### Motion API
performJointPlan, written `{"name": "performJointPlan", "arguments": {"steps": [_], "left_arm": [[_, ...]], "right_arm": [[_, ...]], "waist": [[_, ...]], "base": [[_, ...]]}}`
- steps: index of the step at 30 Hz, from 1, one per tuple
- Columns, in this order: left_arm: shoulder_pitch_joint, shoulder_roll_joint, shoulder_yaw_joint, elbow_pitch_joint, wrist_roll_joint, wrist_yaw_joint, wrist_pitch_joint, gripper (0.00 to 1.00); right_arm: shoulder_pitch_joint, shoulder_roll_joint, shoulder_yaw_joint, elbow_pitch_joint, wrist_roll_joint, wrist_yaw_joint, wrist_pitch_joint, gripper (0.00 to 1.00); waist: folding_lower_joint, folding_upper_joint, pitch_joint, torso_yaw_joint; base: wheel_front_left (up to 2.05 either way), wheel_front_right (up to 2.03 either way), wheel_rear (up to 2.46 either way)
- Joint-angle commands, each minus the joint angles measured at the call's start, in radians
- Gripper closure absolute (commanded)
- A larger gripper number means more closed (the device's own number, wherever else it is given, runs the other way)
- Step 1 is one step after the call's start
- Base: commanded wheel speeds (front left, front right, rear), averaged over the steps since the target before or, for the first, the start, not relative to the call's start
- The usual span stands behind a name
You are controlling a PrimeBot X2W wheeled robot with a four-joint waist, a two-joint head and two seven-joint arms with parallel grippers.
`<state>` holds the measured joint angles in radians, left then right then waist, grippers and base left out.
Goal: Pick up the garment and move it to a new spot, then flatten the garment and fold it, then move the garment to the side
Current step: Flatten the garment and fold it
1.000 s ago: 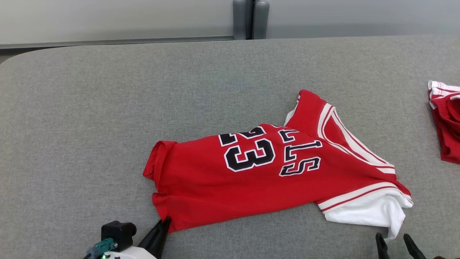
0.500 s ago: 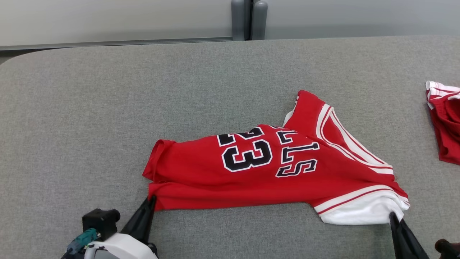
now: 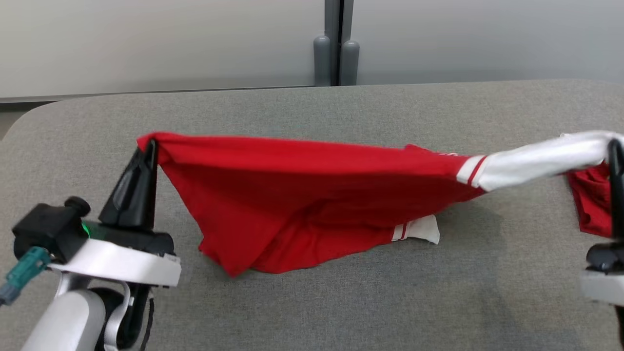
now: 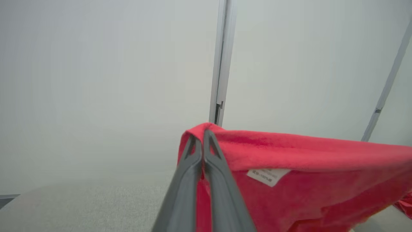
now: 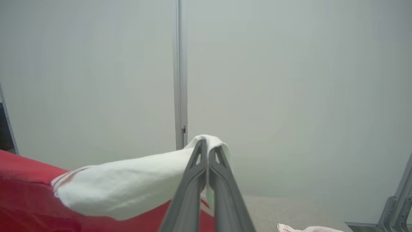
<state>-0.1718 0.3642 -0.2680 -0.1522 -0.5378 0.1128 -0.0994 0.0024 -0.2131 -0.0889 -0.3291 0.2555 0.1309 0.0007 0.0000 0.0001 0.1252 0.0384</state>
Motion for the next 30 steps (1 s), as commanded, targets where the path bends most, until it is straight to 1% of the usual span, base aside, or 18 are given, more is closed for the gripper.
{"name": "performJointPlan", "arguments": {"steps": [1,3,10,13,17,21,24,27,30], "left_arm": [[-0.037,0.007,0.011,-0.025,0.007,0.007,0.006,1.00],[-0.092,0.022,0.024,-0.064,0.024,0.014,0.012,1.00],[-0.282,0.065,0.058,-0.137,0.043,-0.002,0.055,1.00],[-0.345,0.070,0.067,-0.144,0.034,-0.007,0.067,1.00],[-0.415,0.060,0.070,-0.123,0.014,-0.018,0.075,1.00],[-0.496,0.045,0.071,-0.046,-0.013,-0.040,0.075,1.00],[-0.583,0.032,0.076,0.034,-0.029,-0.054,0.064,1.00],[-0.688,0.015,0.076,0.141,-0.040,-0.079,0.045,1.00],[-0.813,-0.001,0.074,0.265,-0.036,-0.108,0.007,1.00]], "right_arm": [[-0.046,-0.019,-0.009,-0.023,-0.002,0.000,0.010,1.00],[-0.113,-0.033,-0.014,-0.054,0.004,0.000,0.018,1.00],[-0.353,-0.098,-0.020,-0.105,0.020,0.000,0.064,1.00],[-0.433,-0.114,-0.011,-0.100,0.035,0.000,0.081,1.00],[-0.521,-0.122,0.011,-0.073,0.048,0.000,0.097,1.00],[-0.622,-0.135,0.047,-0.010,0.068,0.000,0.101,1.00],[-0.720,-0.135,0.075,0.067,0.080,0.000,0.101,1.00],[-0.851,-0.140,0.120,0.160,0.086,0.000,0.091,1.00],[-1.005,-0.127,0.177,0.270,0.087,0.000,0.062,1.00]], "waist": [[0.0000,-0.0001,-0.005,0.003],[0.0000,-0.0001,-0.009,0.004],[0.0000,-0.0001,-0.021,0.005],[0.0000,-0.0001,-0.015,0.002],[0.0000,-0.0001,0.014,0.000],[0.0000,-0.0001,0.061,0.003],[0.0000,-0.0001,0.107,0.006],[0.0000,-0.0001,0.157,0.009],[0.0000,-0.0001,0.197,0.004]], "base": [[0.00,0.00,0.00],[0.00,0.00,0.00],[0.00,0.00,0.00],[0.00,0.00,0.00],[0.00,0.00,0.00],[0.00,0.00,0.00],[0.00,0.00,0.00],[0.00,0.00,0.00],[0.00,0.00,0.00]]}}
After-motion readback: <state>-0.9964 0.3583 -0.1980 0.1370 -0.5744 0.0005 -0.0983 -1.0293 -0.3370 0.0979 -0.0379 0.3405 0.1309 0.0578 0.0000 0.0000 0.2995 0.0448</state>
